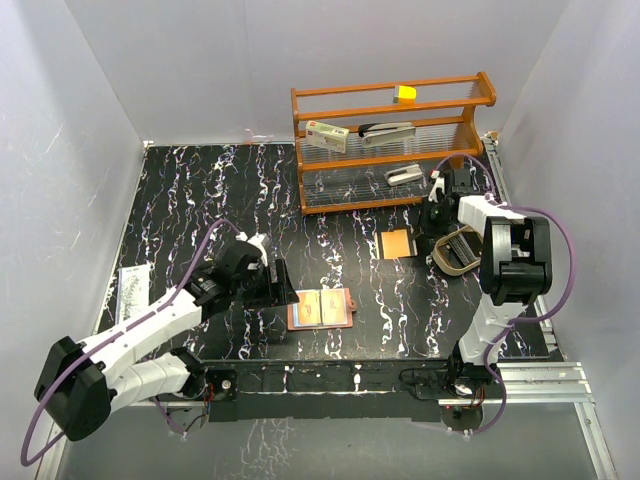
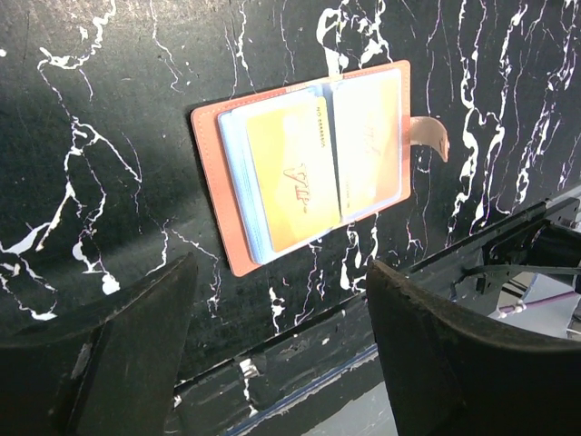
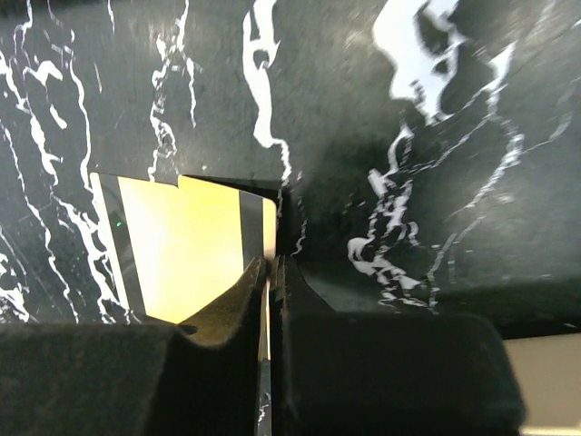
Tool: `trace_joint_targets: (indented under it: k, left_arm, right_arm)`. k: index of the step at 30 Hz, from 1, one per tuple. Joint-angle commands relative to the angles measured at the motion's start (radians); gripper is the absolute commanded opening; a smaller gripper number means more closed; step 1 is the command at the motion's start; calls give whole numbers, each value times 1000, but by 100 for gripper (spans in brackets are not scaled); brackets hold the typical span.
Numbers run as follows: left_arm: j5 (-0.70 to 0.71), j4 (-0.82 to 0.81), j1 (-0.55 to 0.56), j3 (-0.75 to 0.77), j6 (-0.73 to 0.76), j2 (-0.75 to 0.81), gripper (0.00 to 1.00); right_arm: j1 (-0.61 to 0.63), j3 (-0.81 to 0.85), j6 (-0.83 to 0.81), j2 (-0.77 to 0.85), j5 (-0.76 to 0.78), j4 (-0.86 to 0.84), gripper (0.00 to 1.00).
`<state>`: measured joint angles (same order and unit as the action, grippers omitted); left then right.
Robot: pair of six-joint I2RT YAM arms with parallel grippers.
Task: Put the credit cards into the card holder
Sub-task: Pick up the credit card from the storage box.
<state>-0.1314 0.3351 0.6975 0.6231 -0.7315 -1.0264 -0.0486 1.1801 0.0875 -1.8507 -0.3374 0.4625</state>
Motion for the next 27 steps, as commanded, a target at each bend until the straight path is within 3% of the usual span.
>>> trace_joint_targets:
  k: [1, 14, 19, 24, 27]
  left_arm:
    - [-7, -48, 0, 29, -35, -37, 72]
    - [-120, -143, -1, 100, -135, -80, 71]
    - [-173, -246, -3, 112, -164, -122, 71]
    - [-282, -394, -40, 100, -241, -113, 74]
    - [-345, -555, -76, 51, -333, -83, 75]
  right_arm:
    - [23, -52, 26, 33, -82, -53, 0]
    - [30, -183, 83, 262, -182, -76, 0]
    - [45, -209, 108, 340, -218, -58, 0]
    - [150, -201, 198, 462, -283, -77, 0]
    - [215, -188, 306, 544, -419, -129, 0]
